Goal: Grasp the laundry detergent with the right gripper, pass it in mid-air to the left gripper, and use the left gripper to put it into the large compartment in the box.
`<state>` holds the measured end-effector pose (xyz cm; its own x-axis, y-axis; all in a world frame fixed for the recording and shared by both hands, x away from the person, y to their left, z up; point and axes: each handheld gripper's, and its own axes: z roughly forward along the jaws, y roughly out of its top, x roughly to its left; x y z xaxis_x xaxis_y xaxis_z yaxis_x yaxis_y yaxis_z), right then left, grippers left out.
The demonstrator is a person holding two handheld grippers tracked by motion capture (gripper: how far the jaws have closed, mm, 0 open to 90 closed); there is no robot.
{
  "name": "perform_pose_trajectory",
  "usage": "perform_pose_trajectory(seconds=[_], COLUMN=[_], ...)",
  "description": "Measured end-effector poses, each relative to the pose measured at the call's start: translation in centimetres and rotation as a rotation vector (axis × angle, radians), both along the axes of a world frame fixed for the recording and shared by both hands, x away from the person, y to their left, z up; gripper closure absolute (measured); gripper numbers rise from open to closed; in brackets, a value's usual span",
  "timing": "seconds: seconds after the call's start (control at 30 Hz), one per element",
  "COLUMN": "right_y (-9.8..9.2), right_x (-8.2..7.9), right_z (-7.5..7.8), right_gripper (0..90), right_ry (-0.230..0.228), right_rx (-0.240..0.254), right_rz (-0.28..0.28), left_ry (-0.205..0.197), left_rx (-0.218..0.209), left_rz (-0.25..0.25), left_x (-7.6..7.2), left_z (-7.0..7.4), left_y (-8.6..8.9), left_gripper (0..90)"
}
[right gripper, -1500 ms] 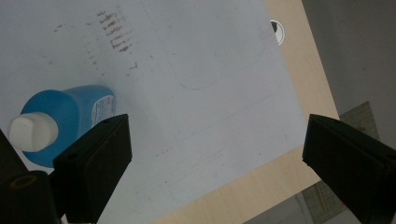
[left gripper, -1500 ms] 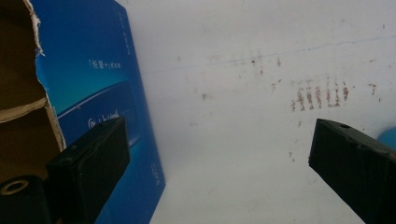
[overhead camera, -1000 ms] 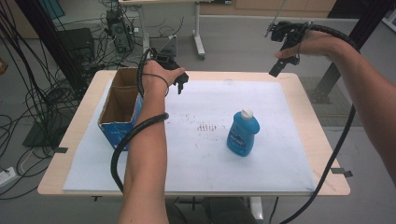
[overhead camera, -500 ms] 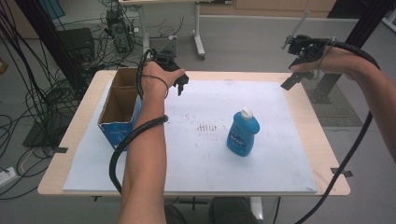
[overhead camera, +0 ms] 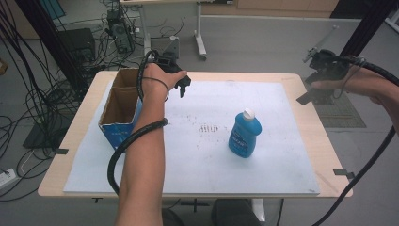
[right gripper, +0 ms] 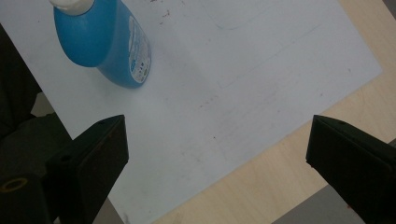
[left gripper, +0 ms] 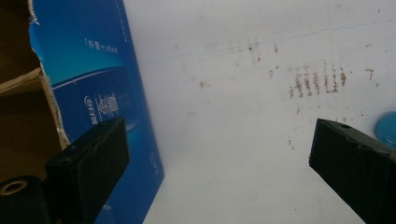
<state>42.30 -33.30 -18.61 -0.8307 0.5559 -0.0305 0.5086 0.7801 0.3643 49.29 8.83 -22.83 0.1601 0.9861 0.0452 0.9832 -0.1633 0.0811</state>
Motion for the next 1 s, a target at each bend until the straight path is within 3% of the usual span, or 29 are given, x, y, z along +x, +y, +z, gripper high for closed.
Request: perform_pose_trajectory(seconds=[0.47,0.6,1.0], right_y=[-0.7,-0.7,1.6], right_x=[-3.8,-5.0,-7.2], right_z=[-2.1,-3.4,-6.1], right_gripper=[3.7,3.6,3.5], right_ry=[-0.023,-0.037,-0.084], right_rx=[0.065,0.082,0.145], right_rz=[0.006,-0.002,-0.007], left_ry=[-0.006,-0.012,-0.015], left_rx=[-0.002,-0.001,-0.001], left_rz=[0.000,-0.003,-0.006], left_x=[-0.2,-0.3,-0.3], left_z=[0.2,0.4,0.5], left_y=[0.4,0.1,0.0], left_gripper=[5.6,5.6,5.7])
